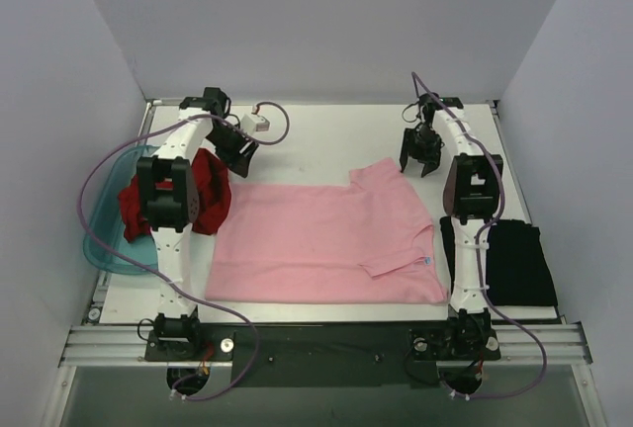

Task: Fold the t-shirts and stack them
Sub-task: Grap the side of the flattened tshirt furthest away from the robot with both arms

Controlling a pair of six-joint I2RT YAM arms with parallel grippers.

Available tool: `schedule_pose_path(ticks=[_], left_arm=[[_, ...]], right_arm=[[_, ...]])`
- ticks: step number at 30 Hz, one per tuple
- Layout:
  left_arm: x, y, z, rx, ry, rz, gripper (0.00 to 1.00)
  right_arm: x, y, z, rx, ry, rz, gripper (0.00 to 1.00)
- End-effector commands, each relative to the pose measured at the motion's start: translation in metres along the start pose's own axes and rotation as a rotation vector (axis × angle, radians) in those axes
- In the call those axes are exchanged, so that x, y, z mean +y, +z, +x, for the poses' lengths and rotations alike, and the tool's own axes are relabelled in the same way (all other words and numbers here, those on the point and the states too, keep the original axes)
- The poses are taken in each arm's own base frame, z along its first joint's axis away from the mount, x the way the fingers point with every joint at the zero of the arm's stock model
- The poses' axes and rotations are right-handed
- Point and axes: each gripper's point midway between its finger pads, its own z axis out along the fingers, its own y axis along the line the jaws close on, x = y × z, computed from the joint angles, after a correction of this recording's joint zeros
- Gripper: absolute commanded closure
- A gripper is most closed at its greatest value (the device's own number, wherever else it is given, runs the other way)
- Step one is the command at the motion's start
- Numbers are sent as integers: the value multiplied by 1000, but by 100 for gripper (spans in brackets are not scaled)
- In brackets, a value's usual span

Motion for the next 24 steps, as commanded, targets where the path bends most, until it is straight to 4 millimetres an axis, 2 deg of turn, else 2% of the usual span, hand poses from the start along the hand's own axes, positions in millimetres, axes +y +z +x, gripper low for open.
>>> schedule_pose_path(ticks=[1, 5, 11, 13, 14, 15, 16, 17, 19, 20, 21, 22, 23, 24], left_arm=[[5, 5, 15, 83, 34, 30, 37], [-2, 14, 35, 154, 53, 90, 36], [-7, 25, 43, 175, 89, 132, 37], [-9, 29, 49, 198, 93, 149, 40], [-9, 29, 51, 207, 96, 153, 42], [-11, 31, 57, 230, 90, 166, 47], [-12, 31, 58, 239, 91, 172, 50], [-17, 29, 63, 257, 89, 195, 55], [-20, 24, 66, 270, 99, 208, 62], [-21, 20, 67, 277, 102, 205, 65], [-19, 18, 67, 278, 110, 191, 75], [-19, 14, 66, 279, 118, 178, 84], [-17, 13, 64, 270, 124, 165, 100], [-17, 6, 58, 251, 131, 149, 100]], right_arm=[[24, -5, -18, -75, -60, -32, 45], [42, 12, -12, -59, -74, -58, 45], [58, 29, 3, 0, -76, -93, 46], [58, 30, 5, 6, -73, -90, 50], [58, 31, 5, 8, -73, -91, 60], [58, 30, 6, 9, -71, -97, 66], [59, 29, 7, 15, -71, -105, 79], [61, 27, 8, 18, -72, -120, 84], [59, 19, 12, 27, -50, -139, 100], [60, 15, 15, 42, -21, -159, 100], [53, 4, 15, 37, 7, -176, 100], [54, -14, 11, 13, 30, -214, 100], [47, -15, 15, 25, 51, -217, 100], [47, -33, 14, -3, 43, -238, 100]])
